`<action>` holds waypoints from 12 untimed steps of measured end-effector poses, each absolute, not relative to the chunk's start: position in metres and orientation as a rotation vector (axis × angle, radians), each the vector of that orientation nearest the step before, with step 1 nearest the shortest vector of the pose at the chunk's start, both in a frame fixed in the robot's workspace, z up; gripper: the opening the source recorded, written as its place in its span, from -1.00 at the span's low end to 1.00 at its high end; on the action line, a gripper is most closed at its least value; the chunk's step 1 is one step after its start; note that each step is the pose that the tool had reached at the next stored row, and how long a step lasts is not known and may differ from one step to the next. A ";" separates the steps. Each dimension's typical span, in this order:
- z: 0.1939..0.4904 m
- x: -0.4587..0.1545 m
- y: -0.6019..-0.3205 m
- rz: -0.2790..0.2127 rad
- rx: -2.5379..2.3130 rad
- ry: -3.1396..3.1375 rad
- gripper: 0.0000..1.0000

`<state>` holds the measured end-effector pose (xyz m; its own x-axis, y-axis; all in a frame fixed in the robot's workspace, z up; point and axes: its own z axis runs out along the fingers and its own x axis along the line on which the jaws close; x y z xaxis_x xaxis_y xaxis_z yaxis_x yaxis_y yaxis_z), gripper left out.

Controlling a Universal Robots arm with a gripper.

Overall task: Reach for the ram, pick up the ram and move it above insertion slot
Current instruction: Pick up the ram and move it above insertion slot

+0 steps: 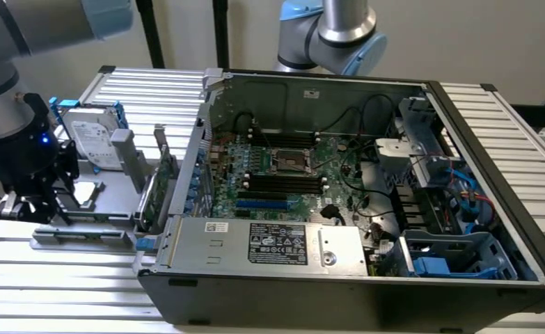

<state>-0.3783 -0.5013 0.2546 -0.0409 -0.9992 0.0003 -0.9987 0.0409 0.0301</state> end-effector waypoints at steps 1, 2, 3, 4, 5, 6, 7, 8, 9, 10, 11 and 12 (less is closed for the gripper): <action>0.253 -0.379 -0.501 -0.031 2.167 -2.247 -0.27; 0.251 -0.379 -0.501 -0.029 2.173 -2.243 -0.27; 0.250 -0.379 -0.501 -0.028 2.178 -2.240 -0.27; 0.248 -0.379 -0.501 -0.027 2.181 -2.237 -0.27; 0.246 -0.380 -0.501 -0.026 2.185 -2.234 -0.27; 0.244 -0.380 -0.501 -0.026 2.187 -2.232 -0.27; 0.243 -0.380 -0.501 -0.026 2.189 -2.231 -0.27; 0.241 -0.380 -0.501 -0.026 2.189 -2.230 -0.27; 0.239 -0.380 -0.501 -0.026 2.190 -2.230 -0.27; 0.237 -0.380 -0.501 -0.026 2.190 -2.230 -0.27; 0.235 -0.380 -0.501 -0.026 2.190 -2.229 -0.27; 0.234 -0.380 -0.501 -0.026 2.190 -2.229 -0.27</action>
